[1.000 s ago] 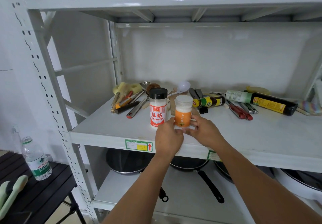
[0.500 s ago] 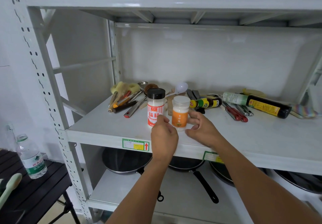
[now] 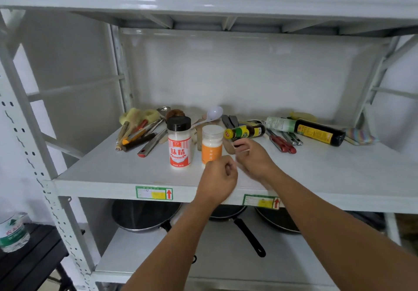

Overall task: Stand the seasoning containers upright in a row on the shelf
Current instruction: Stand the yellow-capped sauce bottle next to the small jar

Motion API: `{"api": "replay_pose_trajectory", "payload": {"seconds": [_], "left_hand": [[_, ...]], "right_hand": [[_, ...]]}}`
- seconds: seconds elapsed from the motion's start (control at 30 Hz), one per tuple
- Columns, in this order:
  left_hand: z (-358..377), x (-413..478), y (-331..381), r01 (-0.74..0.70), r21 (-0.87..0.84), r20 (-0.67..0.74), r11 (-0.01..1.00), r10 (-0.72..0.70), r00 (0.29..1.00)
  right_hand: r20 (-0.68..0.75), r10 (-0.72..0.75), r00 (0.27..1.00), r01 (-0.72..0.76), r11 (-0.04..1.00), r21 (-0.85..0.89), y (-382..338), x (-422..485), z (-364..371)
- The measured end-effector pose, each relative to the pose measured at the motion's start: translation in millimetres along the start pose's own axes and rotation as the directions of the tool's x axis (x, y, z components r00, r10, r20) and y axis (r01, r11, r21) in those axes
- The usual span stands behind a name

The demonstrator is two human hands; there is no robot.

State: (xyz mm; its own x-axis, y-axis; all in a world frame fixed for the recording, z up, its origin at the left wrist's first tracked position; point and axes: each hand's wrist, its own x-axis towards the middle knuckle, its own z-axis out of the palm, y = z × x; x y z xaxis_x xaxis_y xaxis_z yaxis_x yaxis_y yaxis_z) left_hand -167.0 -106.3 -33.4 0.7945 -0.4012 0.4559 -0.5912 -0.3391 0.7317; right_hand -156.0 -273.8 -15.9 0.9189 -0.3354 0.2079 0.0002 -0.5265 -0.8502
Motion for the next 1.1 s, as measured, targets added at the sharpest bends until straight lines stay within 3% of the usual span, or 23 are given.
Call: {"api": "replay_pose_trajectory", "payload": {"seconds": [0.07,0.13,0.23,0.43,0.53,0.73,0.87,1.1], "left_hand": [[13,8,12,0.050,-0.104,0.117,0.993,-0.038,0.992],[21,16,15,0.134,-0.203,0.187,0.970,-0.096,0.978],[22,23,11,0.212,-0.274,0.252,0.938,-0.143,0.957],[23,27,5,0.233,-0.267,0.294,0.935,-0.152,0.944],[26,28,2,0.220,-0.281,0.282,0.934,-0.139,0.949],[28,27,1,0.191,-0.265,0.253,0.945,-0.123,0.960],[30,28,0,0.189,-0.242,0.232,0.952,-0.132,0.964],[36,33,-2,0.257,-0.213,0.180,0.943,-0.221,0.959]], "right_hand": [[-0.071,-0.061,0.996,0.041,0.966,-0.253,4,21,-15],[-0.101,-0.129,0.986,0.062,0.864,-0.500,9,42,-28],[-0.072,-0.180,0.981,0.079,0.710,-0.700,9,69,-46],[0.244,-0.097,0.965,0.258,0.518,-0.816,0,129,-60],[0.294,-0.058,0.954,0.287,0.460,-0.840,9,149,-51],[0.255,-0.187,0.949,0.302,0.291,-0.908,25,163,-38],[0.177,-0.242,0.954,0.255,0.348,-0.902,26,164,-43],[-0.097,-0.266,0.959,0.137,0.737,-0.662,-21,116,-69]]}}
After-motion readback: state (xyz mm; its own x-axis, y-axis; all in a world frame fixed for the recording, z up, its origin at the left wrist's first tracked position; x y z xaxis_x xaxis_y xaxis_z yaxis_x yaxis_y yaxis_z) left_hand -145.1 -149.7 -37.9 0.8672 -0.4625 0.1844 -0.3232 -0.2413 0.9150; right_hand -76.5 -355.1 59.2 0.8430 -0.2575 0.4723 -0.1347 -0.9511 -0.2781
